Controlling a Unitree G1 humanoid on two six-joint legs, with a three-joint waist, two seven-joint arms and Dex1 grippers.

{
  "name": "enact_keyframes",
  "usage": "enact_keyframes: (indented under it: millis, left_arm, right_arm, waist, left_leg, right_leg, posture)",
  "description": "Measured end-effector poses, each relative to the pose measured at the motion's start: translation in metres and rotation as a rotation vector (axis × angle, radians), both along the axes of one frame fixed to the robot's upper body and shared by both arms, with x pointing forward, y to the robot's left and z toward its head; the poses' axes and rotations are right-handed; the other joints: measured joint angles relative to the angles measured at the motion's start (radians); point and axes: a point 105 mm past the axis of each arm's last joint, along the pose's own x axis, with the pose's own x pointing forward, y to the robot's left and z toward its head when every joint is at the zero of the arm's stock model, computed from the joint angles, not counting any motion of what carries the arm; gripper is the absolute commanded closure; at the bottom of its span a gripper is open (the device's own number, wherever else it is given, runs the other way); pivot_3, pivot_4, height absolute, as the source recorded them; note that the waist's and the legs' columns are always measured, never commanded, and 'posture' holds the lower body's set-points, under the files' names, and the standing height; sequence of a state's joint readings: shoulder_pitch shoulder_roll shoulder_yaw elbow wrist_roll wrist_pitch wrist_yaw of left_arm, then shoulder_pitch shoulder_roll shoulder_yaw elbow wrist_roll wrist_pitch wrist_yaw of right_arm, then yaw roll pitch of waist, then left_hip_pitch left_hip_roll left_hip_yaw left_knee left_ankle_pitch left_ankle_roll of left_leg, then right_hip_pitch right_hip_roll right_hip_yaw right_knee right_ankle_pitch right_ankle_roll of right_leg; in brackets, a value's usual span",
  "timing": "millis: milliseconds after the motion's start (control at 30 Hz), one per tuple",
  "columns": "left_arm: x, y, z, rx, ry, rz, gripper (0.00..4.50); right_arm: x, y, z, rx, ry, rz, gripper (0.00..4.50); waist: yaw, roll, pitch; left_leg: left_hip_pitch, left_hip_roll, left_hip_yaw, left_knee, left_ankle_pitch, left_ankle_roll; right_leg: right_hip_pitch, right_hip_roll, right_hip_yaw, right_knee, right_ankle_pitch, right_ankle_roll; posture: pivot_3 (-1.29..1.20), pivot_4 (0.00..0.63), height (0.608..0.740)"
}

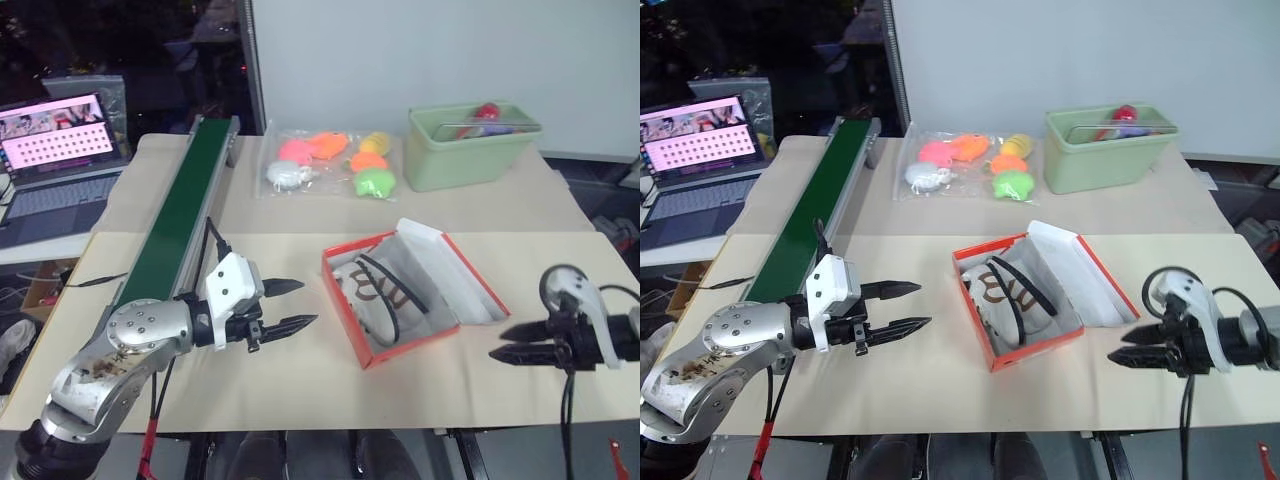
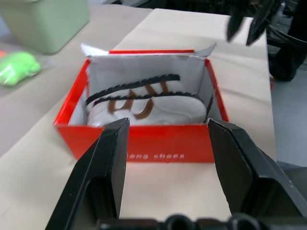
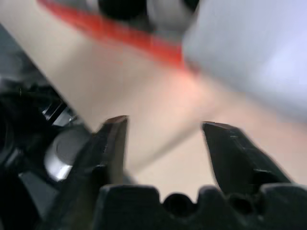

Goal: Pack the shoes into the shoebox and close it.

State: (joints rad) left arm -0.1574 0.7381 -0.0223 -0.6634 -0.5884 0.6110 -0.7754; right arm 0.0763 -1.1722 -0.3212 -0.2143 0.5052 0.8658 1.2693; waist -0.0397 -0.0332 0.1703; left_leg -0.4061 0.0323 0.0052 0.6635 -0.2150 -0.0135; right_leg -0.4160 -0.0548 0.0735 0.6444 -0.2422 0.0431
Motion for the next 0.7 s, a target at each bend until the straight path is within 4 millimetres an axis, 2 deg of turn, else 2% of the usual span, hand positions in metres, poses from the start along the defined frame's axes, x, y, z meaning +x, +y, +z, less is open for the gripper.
enact_keyframes:
  millis: [133,167,233,433,700]
  left_arm:
    - [0.000,-0.001,0.000,-0.004,0.002,-0.002,1.75]
    - [0.000,-0.001,0.000,-0.008,0.002,-0.002,1.75]
    - [0.000,-0.002,0.000,-0.012,0.003,-0.003,1.75]
    - [-0.002,-0.003,-0.004,-0.019,0.017,-0.003,1.75]
    - [-0.001,-0.005,-0.001,-0.028,0.008,0.003,1.75]
  right_arm:
    - [-0.006,-0.004,-0.012,-0.050,0.000,0.003,4.23]
    - [-0.005,-0.004,-0.014,-0.062,-0.008,0.000,4.45]
    - [0.003,-0.003,-0.021,-0.079,-0.043,-0.021,4.45]
    - [0.034,0.006,-0.058,-0.096,-0.091,-0.146,4.45]
    - [0.071,0.013,-0.076,-0.081,-0.141,-0.305,4.45]
  waist:
    - [-0.002,0.000,0.000]
    - [-0.002,0.000,0.000]
    - [-0.003,-0.001,0.000]
    - [0.000,-0.001,0.000]
    - [0.000,-0.001,0.000]
  left_leg:
    - [0.003,0.000,-0.001,0.000,0.000,0.000]
    - [0.003,-0.001,-0.001,0.000,0.000,0.000]
    - [0.003,0.000,-0.001,0.000,0.000,0.000]
    - [0.001,-0.002,-0.002,0.000,0.000,0.000]
    - [0.002,-0.001,-0.002,0.000,0.000,0.000]
  right_leg:
    - [0.005,0.000,0.000,-0.002,-0.001,0.001]
    - [0.005,0.000,0.000,-0.002,-0.001,0.001]
    - [0.006,0.000,0.000,-0.003,-0.001,0.002]
    - [0.005,-0.001,-0.001,-0.003,-0.002,0.002]
    - [0.005,-0.001,-0.001,-0.003,-0.001,0.002]
  posture:
    - [0.00,0.150,0.729]
    - [0.00,0.150,0.729]
    - [0.00,0.150,0.729]
    - [0.00,0.150,0.729]
    - [0.00,0.150,0.729]
